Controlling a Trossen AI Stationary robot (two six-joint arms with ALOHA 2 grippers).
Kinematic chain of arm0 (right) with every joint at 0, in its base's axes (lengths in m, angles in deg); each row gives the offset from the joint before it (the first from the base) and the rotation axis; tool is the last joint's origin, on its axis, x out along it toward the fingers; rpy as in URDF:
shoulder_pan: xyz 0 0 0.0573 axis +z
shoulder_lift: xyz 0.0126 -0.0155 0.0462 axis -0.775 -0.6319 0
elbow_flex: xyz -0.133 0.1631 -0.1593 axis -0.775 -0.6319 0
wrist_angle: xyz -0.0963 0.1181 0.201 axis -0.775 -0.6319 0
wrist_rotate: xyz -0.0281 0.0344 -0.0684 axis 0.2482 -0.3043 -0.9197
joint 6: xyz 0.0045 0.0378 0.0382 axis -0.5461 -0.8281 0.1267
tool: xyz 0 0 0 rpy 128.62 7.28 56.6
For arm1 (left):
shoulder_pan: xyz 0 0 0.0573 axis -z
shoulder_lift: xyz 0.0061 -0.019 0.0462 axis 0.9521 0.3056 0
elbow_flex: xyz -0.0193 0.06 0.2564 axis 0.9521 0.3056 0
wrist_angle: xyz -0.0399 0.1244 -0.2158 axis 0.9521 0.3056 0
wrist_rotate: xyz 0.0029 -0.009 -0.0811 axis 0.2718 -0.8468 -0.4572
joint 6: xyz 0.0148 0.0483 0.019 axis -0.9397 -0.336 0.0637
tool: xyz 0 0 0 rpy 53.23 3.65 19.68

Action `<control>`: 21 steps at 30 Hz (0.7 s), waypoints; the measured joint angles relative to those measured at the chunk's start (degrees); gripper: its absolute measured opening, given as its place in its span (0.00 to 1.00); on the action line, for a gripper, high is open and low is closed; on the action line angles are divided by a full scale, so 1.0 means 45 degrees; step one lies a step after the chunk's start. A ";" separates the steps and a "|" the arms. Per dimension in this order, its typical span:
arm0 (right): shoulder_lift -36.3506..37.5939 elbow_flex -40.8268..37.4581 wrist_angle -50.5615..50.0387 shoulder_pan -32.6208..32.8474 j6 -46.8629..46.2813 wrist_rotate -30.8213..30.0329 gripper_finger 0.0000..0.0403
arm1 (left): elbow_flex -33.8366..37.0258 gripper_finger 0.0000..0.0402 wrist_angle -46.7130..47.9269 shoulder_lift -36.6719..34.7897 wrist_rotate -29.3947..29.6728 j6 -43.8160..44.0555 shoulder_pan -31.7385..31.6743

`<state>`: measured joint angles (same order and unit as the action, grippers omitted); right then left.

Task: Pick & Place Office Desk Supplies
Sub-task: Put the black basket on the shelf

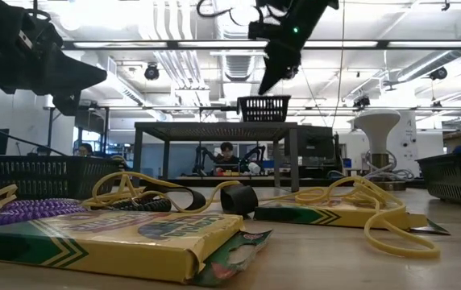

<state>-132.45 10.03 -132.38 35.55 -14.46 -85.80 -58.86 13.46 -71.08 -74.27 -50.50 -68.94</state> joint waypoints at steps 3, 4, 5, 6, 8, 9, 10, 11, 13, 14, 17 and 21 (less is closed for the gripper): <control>0.0451 0.0045 0.0657 0.0424 -0.0266 -0.0026 0.35 | 0.0000 0.06 0.0028 0.0000 0.0000 0.0000 0.0000; 0.0614 0.0041 0.0997 0.0632 -0.0271 -0.0026 0.35 | 0.0000 0.06 0.0032 0.0001 0.0000 0.0000 0.0001; 0.0783 -0.0004 0.1298 0.0865 -0.0259 -0.0021 0.35 | 0.0000 0.06 0.0032 0.0005 0.0005 0.0000 0.0000; 0.0912 -0.0072 0.1495 0.1107 -0.0235 -0.0021 0.35 | 0.0001 0.06 0.0055 0.0005 0.0040 0.0000 0.0004; 0.1076 -0.0301 0.1979 0.1686 -0.0220 -0.0021 0.35 | 0.0000 0.06 0.0072 0.0013 0.0184 0.0025 0.0000; 0.1121 -0.0539 0.2237 0.2000 -0.0218 -0.0021 0.34 | 0.0000 0.05 0.0095 0.0059 0.0237 0.0141 0.0003; 0.1136 -0.0823 0.2551 0.2359 -0.0209 -0.0021 0.34 | 0.0000 0.04 0.0114 0.0152 0.0379 0.0327 0.0005; 0.1141 -0.1144 0.2971 0.2727 -0.0200 -0.0021 0.33 | 0.0001 0.03 0.0126 0.0274 0.0536 0.0492 0.0005; 0.1140 -0.2029 0.4070 0.3448 -0.0103 0.0050 0.32 | 0.0000 0.01 0.0105 0.0684 0.0893 0.0798 0.0005; 0.1084 -0.2552 0.4728 0.3804 0.0019 0.0134 0.32 | -0.0003 0.01 0.0105 0.0911 0.1033 0.0941 0.0005; 0.0949 -0.4153 0.6905 0.4706 0.0154 0.0297 0.30 | -0.0263 0.01 0.0197 0.1831 0.1238 0.1433 0.0068; 0.0928 -0.6172 1.0058 0.5431 0.0280 0.0256 0.29 | -0.1433 0.00 0.0181 0.3550 0.1909 0.1686 0.0694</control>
<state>-128.27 -17.75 -87.12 59.99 -13.21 -84.65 -65.31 14.27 -55.11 -65.69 -42.91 -65.81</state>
